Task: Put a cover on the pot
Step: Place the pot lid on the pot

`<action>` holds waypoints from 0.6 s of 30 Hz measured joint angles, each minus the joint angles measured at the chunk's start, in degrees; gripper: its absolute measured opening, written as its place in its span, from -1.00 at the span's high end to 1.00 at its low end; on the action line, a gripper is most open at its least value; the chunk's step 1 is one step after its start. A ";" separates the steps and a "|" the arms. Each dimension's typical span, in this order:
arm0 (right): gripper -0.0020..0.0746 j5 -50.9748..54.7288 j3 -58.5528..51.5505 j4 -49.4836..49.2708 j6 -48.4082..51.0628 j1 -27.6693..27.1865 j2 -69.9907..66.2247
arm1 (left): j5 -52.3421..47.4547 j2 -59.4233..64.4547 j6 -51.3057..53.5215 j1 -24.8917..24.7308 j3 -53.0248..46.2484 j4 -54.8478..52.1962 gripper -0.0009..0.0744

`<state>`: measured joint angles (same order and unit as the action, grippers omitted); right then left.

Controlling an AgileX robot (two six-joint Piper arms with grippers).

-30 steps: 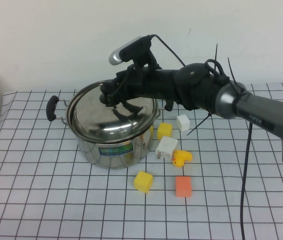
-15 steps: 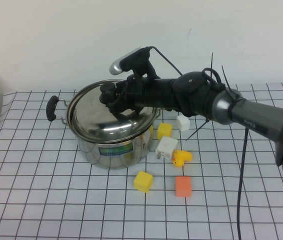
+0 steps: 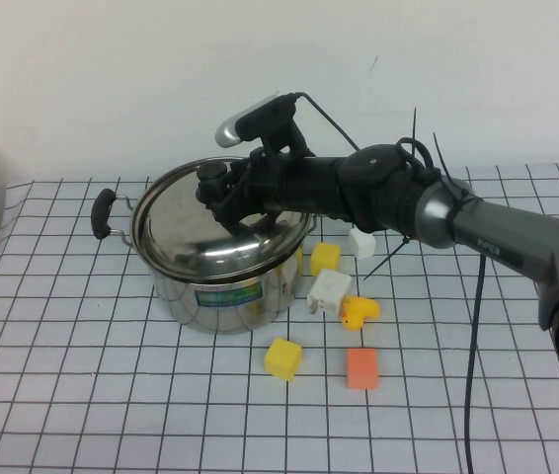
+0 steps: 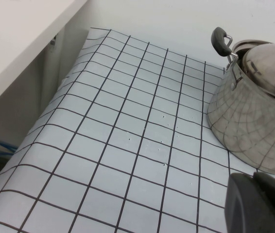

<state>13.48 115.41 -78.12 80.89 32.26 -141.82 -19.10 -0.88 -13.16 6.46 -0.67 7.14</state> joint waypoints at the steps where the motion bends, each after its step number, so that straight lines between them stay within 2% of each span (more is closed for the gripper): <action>1: -0.20 0.00 0.13 -0.12 0.31 0.00 -0.04 | 0.00 0.00 0.00 0.00 0.00 0.00 0.98; 18: -0.20 -0.34 1.04 -3.58 4.30 0.13 -0.66 | 0.00 0.00 -0.26 0.00 0.00 0.00 0.98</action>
<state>13.14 116.45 -81.70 85.20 32.39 -142.48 -19.10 -0.88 -13.42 6.46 -0.67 7.14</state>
